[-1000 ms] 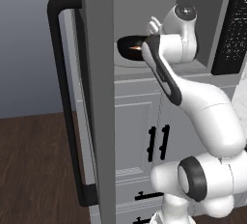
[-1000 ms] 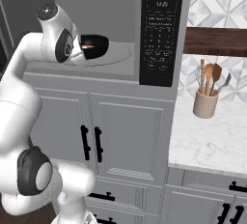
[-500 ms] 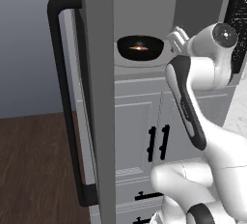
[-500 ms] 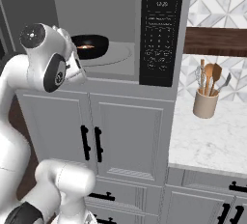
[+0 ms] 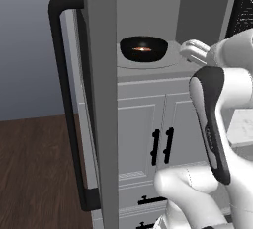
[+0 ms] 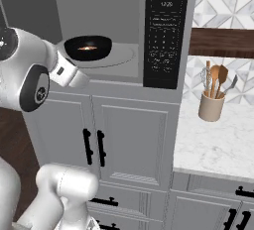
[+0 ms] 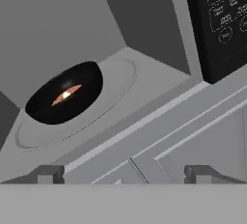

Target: Open the microwave, place the bowl with waffle inside the microwave, then close the microwave door and turn it on.

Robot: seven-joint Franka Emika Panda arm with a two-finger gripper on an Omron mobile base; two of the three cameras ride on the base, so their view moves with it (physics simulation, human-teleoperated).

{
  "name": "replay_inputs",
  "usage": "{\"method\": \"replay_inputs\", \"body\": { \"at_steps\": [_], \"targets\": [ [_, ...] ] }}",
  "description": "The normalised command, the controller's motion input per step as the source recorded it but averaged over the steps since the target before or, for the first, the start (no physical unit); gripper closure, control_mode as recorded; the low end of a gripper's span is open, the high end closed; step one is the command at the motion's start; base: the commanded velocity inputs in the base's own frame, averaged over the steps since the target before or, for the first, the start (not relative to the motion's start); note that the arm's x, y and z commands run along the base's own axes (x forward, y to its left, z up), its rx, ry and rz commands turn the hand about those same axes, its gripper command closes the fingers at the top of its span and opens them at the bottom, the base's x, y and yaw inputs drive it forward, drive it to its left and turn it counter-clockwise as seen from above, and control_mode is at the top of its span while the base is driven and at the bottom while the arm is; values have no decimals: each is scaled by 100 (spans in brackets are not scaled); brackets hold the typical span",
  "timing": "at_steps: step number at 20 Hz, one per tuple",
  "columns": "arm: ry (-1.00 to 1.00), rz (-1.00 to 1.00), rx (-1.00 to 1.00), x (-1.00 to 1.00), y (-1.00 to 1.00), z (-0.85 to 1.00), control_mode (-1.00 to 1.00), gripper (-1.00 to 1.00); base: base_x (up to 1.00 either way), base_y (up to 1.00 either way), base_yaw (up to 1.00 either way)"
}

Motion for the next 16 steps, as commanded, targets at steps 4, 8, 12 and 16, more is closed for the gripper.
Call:
{"method": "replay_inputs", "body": {
  "at_steps": [4,8,12,16],
  "targets": [
    [-3,23,-43,-89,-3,0,-100,-100,0,0,0],
    [-26,7,-14,-46,0,-13,-100,-100,0,0,0],
    [-22,2,-5,-28,0,0,-100,-100,0,0,0],
    [-15,0,-6,-32,1,12,-100,-100,0,0,0]
  ]
}}
